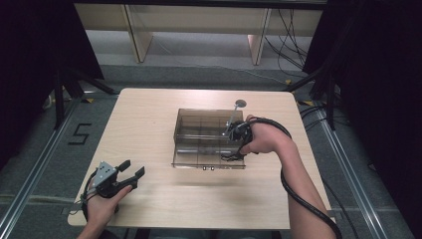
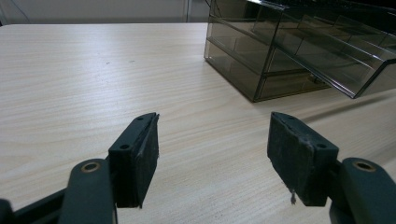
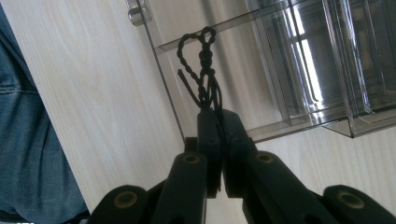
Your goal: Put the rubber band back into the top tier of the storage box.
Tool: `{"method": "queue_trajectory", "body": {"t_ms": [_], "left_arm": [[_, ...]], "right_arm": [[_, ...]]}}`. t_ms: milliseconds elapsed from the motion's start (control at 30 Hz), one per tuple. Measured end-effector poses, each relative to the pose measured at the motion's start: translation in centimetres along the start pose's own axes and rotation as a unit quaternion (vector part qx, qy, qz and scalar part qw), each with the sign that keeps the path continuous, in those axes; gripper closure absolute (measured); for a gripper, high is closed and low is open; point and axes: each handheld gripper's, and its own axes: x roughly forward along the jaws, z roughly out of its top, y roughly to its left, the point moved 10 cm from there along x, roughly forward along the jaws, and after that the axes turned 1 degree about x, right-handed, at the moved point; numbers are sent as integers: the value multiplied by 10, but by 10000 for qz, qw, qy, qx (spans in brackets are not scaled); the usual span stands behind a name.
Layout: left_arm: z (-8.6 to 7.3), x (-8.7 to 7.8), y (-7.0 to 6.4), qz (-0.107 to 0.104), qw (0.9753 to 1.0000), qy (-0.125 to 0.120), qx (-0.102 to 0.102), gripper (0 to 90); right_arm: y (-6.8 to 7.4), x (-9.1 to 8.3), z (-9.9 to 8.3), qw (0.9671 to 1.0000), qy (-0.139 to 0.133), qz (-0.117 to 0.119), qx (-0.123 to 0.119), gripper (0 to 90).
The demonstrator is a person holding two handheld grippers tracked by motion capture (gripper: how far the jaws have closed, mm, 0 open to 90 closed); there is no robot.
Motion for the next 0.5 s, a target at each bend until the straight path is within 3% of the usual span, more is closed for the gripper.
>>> {"method": "queue_trajectory", "body": {"t_ms": [133,267,300,500], "left_arm": [[0,0,0,-8,10000,-2,5,340],[-1,0,-1,5,10000,35,-4,340],[-1,0,-1,1,10000,27,-18,340],[-1,0,0,10,10000,38,3,340]], "right_arm": [[-3,3,2,10000,25,-7,-40,888],[-2,5,1,9999,131,-6,110,888],[-3,6,2,9999,117,30,-2,888],[-4,11,1,9998,175,33,-6,888]]}}
